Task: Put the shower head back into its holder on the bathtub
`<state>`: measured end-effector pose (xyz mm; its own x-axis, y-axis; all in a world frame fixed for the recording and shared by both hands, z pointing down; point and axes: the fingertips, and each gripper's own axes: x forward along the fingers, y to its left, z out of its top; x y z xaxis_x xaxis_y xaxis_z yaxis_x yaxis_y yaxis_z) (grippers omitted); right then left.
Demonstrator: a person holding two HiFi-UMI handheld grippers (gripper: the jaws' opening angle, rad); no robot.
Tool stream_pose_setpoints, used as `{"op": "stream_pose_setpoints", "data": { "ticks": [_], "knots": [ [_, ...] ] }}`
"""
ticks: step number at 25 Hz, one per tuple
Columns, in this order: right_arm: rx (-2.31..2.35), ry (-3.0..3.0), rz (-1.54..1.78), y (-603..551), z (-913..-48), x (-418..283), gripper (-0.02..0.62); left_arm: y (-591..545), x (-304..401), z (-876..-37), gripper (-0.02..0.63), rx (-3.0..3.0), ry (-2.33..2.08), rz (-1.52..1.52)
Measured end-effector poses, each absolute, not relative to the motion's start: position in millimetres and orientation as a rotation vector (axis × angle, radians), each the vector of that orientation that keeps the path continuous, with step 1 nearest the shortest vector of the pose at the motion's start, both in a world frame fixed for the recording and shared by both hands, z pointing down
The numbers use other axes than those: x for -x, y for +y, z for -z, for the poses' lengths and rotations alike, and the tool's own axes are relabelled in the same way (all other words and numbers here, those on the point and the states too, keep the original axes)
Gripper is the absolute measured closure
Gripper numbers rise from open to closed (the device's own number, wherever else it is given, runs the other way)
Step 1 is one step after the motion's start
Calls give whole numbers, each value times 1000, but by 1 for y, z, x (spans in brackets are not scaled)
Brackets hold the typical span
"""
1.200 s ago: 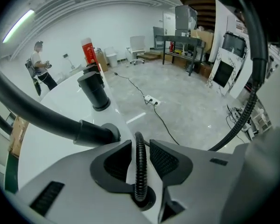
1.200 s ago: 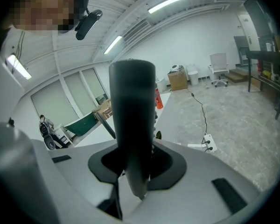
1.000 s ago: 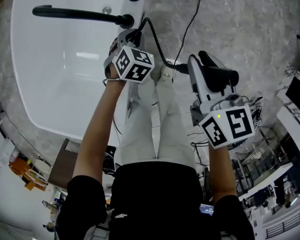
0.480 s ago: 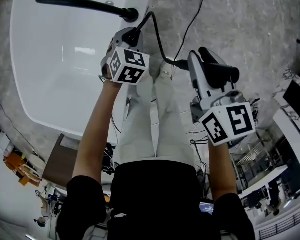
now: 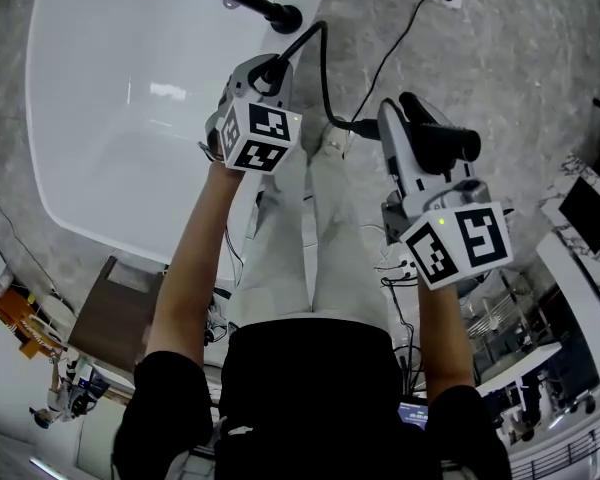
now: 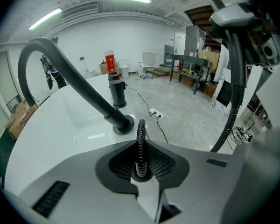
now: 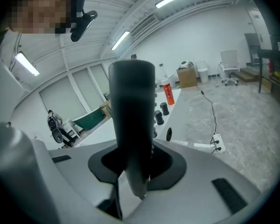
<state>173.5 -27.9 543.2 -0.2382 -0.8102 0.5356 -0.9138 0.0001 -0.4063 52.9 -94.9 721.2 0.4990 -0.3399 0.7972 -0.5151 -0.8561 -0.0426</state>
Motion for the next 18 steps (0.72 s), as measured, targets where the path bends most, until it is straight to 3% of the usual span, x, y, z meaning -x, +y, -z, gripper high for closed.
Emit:
{"op": "stream_pose_setpoints", "data": {
  "ticks": [18],
  "knots": [
    [-1760, -2139, -1060, -16, -554, -146, 491, -76, -23, -719, 539, -2538, -829, -1170]
  ]
}}
